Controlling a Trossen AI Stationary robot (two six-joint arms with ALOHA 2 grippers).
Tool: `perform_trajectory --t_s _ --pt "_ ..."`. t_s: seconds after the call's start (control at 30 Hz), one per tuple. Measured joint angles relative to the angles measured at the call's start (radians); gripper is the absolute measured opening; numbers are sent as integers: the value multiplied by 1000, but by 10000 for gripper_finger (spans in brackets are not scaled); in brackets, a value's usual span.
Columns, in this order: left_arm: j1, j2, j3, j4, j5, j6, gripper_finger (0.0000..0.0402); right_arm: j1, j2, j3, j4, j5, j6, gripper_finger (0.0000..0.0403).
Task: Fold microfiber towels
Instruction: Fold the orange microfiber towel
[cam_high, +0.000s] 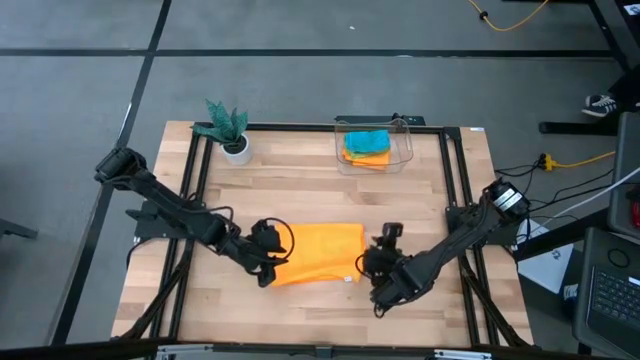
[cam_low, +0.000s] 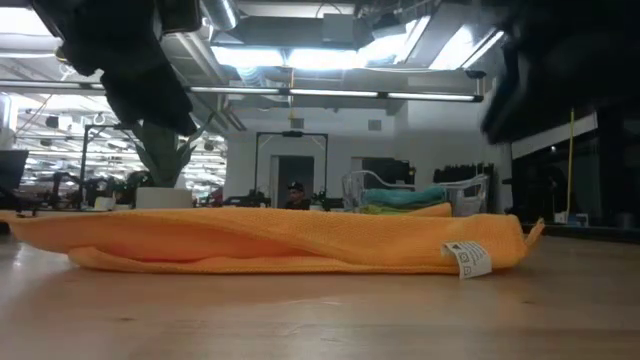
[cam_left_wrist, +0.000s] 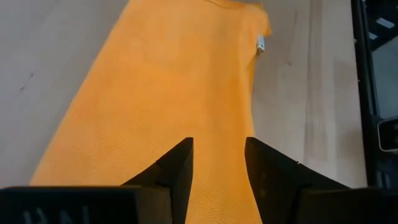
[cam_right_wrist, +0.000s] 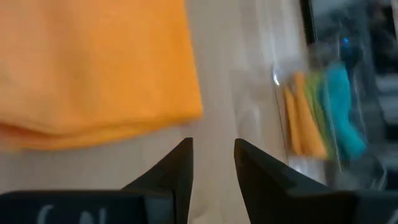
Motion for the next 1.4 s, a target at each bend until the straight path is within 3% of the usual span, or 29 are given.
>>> perform_trajectory --t_s 0.1,0.2,0.3,0.43,0.63,0.8,0.93,1.03,1.23,1.4 --pt "11 0 0 0 34 7 138 -16 1 -83 64 -1 140 117" --pt "12 -9 0 -4 74 8 138 -37 2 -126 261 0 198 114" --pt "12 -16 1 -6 102 11 138 -64 2 -134 488 3 143 112" --pt "5 -29 1 -10 109 40 138 -123 14 -174 925 6 40 112" --pt "1 -28 1 -13 99 55 137 -222 191 -151 1386 18 -23 111" --pt "1 -28 1 -16 97 55 137 -236 378 -5 1382 100 -66 91" --pt "1 -28 1 -25 96 54 137 -213 463 75 1314 256 101 69" --pt "0 -28 1 -26 96 56 137 -193 526 111 1306 315 140 53" --pt "0 -28 1 -30 96 60 137 -199 589 120 1330 198 108 35" --pt "0 -27 1 -30 96 60 137 -237 583 109 1378 -88 -250 19"
